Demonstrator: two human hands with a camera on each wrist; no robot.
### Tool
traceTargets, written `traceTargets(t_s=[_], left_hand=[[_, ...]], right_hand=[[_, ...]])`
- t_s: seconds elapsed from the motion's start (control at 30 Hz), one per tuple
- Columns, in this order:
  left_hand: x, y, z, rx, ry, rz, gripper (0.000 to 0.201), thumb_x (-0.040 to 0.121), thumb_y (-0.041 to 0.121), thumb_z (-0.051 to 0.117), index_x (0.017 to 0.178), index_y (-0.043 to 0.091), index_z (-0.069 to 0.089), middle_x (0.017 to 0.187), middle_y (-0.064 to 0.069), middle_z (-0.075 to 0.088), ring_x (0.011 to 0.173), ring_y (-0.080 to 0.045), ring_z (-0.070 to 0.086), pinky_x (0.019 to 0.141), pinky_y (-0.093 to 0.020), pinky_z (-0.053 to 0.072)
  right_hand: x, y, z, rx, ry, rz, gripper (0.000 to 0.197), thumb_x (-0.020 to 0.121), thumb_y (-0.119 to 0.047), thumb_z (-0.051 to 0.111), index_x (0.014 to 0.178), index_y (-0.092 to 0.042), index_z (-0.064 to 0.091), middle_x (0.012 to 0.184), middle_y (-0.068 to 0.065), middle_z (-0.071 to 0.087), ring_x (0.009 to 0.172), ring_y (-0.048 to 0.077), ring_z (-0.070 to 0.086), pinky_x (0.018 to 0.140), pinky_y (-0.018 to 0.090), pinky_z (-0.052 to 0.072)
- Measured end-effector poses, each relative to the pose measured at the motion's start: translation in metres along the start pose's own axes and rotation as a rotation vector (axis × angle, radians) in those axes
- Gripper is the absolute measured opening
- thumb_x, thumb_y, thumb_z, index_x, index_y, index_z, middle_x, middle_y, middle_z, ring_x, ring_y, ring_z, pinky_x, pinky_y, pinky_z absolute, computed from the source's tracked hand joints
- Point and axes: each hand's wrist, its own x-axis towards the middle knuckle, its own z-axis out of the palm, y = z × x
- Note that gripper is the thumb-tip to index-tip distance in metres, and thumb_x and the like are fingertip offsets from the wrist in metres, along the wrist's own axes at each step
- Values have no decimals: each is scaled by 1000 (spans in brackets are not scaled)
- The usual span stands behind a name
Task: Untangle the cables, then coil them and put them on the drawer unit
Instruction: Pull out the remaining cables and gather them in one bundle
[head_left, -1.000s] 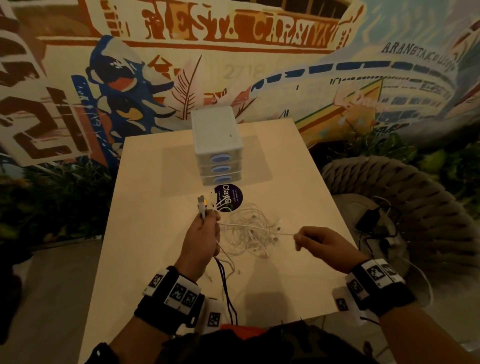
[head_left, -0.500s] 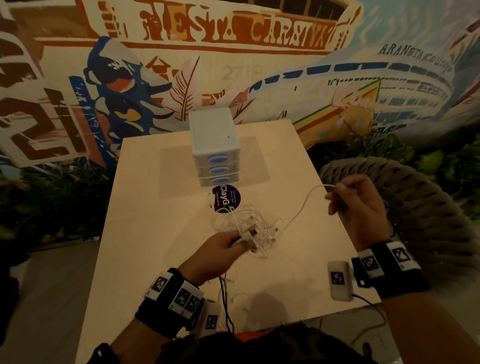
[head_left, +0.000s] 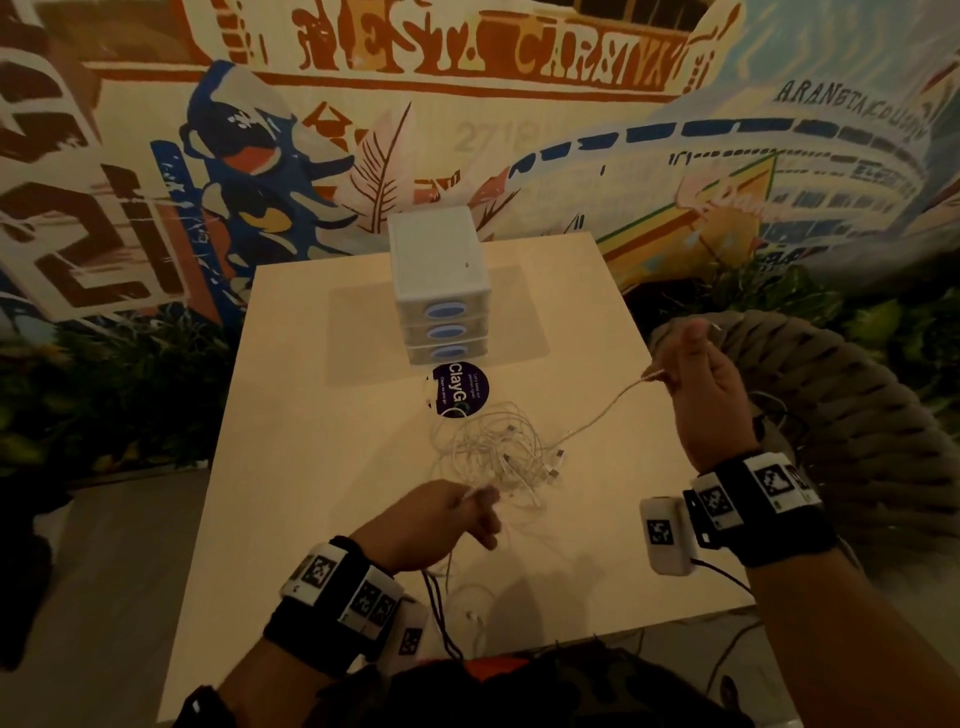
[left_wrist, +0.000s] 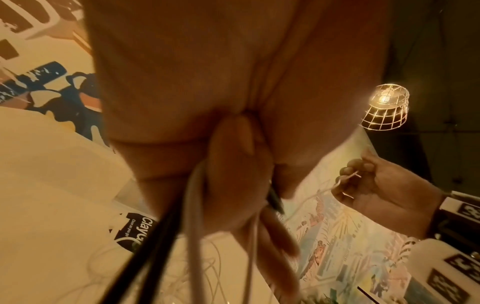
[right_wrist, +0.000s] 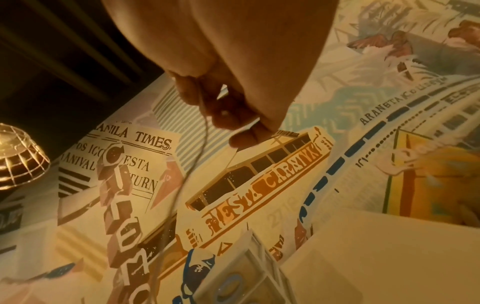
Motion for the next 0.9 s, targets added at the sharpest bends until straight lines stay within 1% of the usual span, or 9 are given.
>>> traceTargets(t_s=[0.07, 0.1, 0.2, 0.3, 0.4, 0.5, 0.63, 0.73, 0.9], left_hand=[[0, -1, -2, -62, 207, 28, 59, 107, 53, 32, 85, 17, 73, 86, 6, 77, 78, -6, 66, 79, -31, 48], [1, -2, -3, -121, 285, 32, 58, 107, 51, 33, 84, 14, 71, 82, 3, 75, 65, -4, 62, 71, -30, 45], [-1, -1, -8, -279, 323, -20, 55, 107, 49, 35, 90, 13, 72, 76, -2, 72, 43, -3, 45, 50, -24, 36], [-3, -4, -12, -231, 262, -72, 54, 106, 54, 35, 97, 19, 75, 82, -2, 77, 39, -6, 40, 47, -23, 34], [-4, -9, -13, -270, 184, -122, 53, 105, 56, 36, 108, 17, 72, 87, -2, 79, 38, -11, 32, 39, -22, 28], [-4, -10, -10, -313, 244, -114, 53, 107, 52, 37, 99, 11, 70, 84, -3, 78, 38, -12, 32, 38, -21, 28], [-1, -6, -7, -300, 378, -74, 57, 105, 53, 39, 74, 12, 62, 58, 2, 53, 43, -11, 36, 48, -29, 28], [-1, -3, -5, -479, 357, -85, 62, 96, 69, 44, 75, 12, 58, 53, 3, 37, 47, -15, 28, 50, -28, 22], [-11, 3, -4, -528, 269, 122, 76, 72, 90, 50, 80, 14, 48, 60, 9, 31, 49, -10, 24, 49, -29, 23]], right_hand=[[0, -1, -3, 58, -24, 94, 56, 96, -66, 37, 70, -24, 61, 70, 1, 57, 69, 19, 59, 72, 36, 56], [-1, -4, -4, 121, -40, 181, 57, 102, -58, 33, 72, -18, 59, 67, 3, 56, 64, 20, 58, 65, 40, 57], [-3, -14, -8, 244, -72, 334, 53, 109, -39, 29, 62, -24, 49, 57, -3, 39, 44, 14, 36, 39, 24, 37], [0, -21, -22, 260, 18, 280, 50, 108, -36, 31, 60, -27, 42, 56, -7, 28, 42, 10, 20, 40, 15, 18], [8, -28, -38, 236, 152, 161, 43, 108, -36, 32, 67, -27, 44, 56, -6, 28, 42, 12, 18, 40, 18, 16], [8, -27, -36, 126, 164, 81, 40, 109, -36, 32, 73, -27, 46, 55, -6, 32, 40, 13, 23, 38, 20, 20], [-12, -5, -10, 12, -91, 158, 38, 110, -36, 32, 81, -22, 53, 52, -9, 35, 40, 9, 27, 40, 19, 25], [-37, 14, 12, -81, -309, 187, 38, 104, -49, 37, 87, -21, 57, 53, -10, 34, 42, 9, 26, 41, 21, 26], [-67, 20, 51, -79, -557, 244, 29, 101, -30, 36, 90, -13, 57, 57, -6, 34, 46, 11, 28, 44, 25, 25]])
